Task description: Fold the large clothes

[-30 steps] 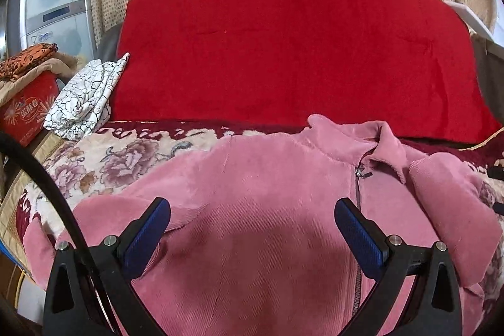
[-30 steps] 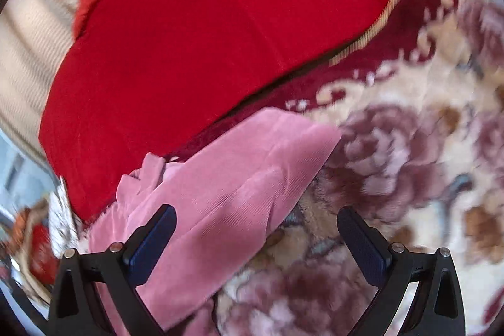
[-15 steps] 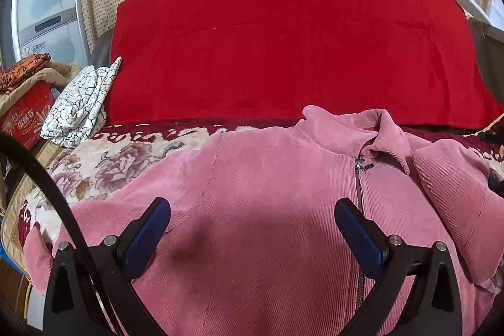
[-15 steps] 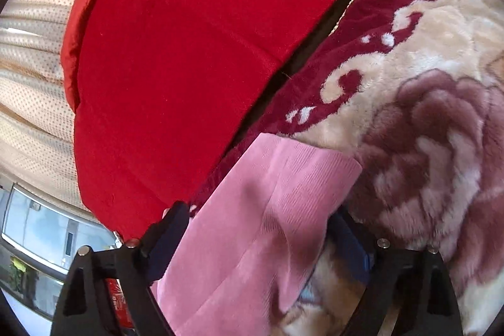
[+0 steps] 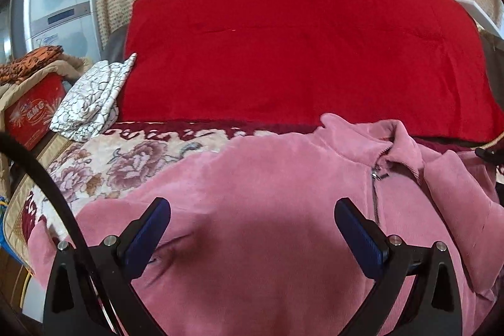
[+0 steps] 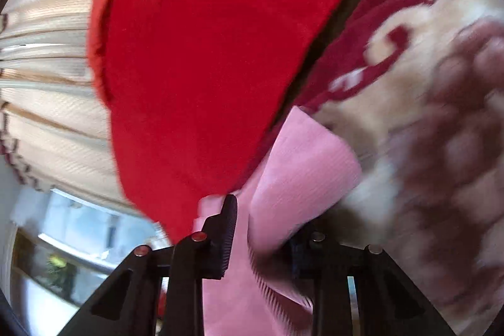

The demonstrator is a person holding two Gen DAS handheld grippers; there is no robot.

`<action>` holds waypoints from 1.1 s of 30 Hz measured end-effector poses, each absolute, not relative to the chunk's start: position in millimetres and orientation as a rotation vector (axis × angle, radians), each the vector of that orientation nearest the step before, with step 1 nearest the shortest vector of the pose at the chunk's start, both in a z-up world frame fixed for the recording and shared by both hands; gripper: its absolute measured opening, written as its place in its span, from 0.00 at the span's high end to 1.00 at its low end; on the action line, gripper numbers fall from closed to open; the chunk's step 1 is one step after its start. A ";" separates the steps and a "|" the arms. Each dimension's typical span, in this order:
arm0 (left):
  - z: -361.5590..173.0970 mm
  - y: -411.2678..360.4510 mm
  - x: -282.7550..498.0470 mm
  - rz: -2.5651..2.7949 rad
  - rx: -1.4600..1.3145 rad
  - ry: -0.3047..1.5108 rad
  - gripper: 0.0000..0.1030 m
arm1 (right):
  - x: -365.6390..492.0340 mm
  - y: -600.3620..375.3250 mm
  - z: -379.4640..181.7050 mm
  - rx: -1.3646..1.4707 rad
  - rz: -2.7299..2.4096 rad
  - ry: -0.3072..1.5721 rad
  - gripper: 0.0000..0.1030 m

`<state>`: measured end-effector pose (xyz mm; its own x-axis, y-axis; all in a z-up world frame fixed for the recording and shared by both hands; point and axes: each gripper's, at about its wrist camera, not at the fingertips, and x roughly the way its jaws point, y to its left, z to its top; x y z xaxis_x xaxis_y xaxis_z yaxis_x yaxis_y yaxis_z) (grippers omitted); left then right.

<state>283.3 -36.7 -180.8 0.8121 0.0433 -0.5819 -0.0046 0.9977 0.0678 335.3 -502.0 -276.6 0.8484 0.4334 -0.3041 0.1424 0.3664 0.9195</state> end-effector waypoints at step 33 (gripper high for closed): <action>-174.8 -24.3 275.4 -0.134 -0.018 0.608 0.00 | 319.4 -350.1 -221.3 1.186 0.624 0.681 0.06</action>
